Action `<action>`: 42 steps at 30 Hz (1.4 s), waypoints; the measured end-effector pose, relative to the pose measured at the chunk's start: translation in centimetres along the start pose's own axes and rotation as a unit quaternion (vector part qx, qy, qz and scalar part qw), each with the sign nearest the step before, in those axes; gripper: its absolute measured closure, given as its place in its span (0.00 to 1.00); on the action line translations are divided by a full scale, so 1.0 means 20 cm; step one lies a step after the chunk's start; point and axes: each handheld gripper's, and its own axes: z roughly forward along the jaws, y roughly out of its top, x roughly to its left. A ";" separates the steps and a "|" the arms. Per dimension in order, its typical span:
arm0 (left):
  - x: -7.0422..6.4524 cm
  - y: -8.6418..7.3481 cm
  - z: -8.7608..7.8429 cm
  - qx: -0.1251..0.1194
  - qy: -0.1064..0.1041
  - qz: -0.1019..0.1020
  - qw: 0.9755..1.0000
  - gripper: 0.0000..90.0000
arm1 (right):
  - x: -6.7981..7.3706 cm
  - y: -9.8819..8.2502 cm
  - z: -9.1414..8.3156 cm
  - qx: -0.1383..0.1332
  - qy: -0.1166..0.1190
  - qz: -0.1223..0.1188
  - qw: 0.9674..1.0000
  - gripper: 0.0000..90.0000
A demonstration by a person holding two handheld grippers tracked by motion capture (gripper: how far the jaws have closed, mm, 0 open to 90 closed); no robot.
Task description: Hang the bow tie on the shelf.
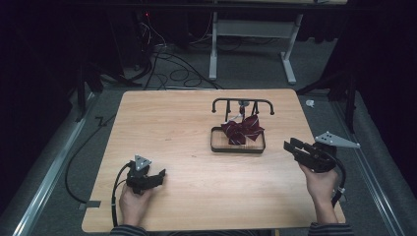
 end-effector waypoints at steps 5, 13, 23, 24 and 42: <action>0.00 0.00 0.00 0.001 0.003 0.003 1.000 0.31 | -0.01 -0.05 0.01 0.004 0.005 0.011 1.000 0.72; 0.00 0.00 0.00 0.001 0.003 0.003 1.000 0.31 | -0.02 -0.14 0.02 0.012 0.014 0.028 0.999 0.72; 0.00 0.00 0.00 0.001 0.003 0.003 1.000 0.31 | -0.01 -0.25 0.06 0.025 0.023 0.046 0.998 0.72; 0.00 0.00 0.00 0.001 0.003 0.003 1.000 0.31 | -0.02 -0.26 0.07 0.027 0.024 0.047 0.998 0.72; 0.00 0.00 0.00 0.001 0.003 0.003 1.000 0.31 | 0.01 -0.37 0.15 0.055 0.032 0.063 0.996 0.71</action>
